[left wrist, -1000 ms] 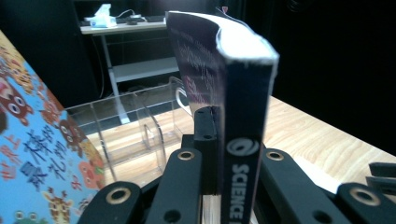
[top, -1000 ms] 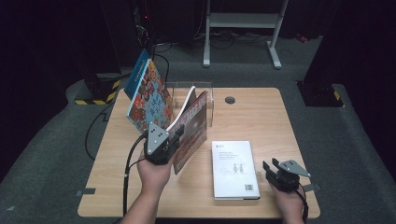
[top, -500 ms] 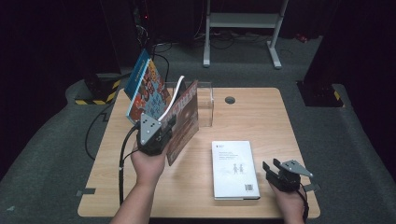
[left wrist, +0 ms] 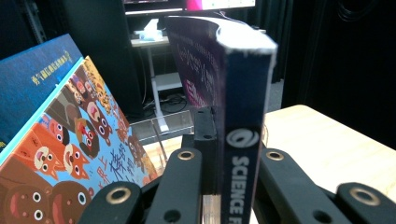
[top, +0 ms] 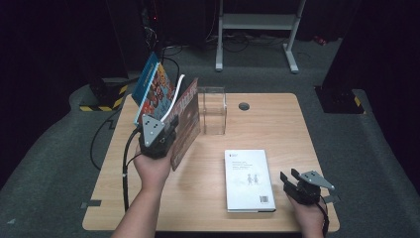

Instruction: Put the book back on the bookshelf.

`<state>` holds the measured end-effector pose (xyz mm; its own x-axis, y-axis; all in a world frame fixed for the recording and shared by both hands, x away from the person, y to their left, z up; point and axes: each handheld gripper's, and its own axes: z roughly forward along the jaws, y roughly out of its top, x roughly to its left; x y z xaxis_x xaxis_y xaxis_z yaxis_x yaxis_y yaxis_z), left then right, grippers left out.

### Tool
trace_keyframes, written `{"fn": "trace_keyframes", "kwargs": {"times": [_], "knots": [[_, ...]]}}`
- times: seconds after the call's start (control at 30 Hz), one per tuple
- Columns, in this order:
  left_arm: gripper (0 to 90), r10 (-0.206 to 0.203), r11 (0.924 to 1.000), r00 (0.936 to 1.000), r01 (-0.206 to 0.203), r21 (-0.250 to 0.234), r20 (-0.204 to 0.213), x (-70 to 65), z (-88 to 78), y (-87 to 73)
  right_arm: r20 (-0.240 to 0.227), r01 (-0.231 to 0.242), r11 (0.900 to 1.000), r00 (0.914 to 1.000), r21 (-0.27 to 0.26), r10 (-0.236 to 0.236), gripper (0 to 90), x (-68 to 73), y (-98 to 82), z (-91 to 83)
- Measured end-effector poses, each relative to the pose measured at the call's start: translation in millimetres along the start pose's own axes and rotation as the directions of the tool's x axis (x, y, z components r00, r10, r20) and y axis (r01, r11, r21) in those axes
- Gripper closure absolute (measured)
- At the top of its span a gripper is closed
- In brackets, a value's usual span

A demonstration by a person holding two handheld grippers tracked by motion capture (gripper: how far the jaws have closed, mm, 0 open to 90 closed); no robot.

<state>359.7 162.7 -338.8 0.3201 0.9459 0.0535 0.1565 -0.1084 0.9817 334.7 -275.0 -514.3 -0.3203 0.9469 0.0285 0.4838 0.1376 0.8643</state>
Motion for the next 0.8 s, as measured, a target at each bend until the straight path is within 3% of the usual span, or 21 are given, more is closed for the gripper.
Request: {"fn": "trace_keyframes", "kwargs": {"times": [0.43,0.8], "knots": [[83.9,0.018,0.9997,0.9993,-0.017,0.014,-0.034,-0.6,26.0,6.1,0.001,-0.007,1.0,1.0,-0.006,0.007,51.9,-2.2,-0.9,-0.2],[83.8,0.009,0.9998,0.9981,-0.008,0.017,-0.06,2.5,52.7,10.0,-0.001,-0.006,1.0,1.0,-0.009,0.006,50.1,-1.8,-0.5,-0.1]]}}
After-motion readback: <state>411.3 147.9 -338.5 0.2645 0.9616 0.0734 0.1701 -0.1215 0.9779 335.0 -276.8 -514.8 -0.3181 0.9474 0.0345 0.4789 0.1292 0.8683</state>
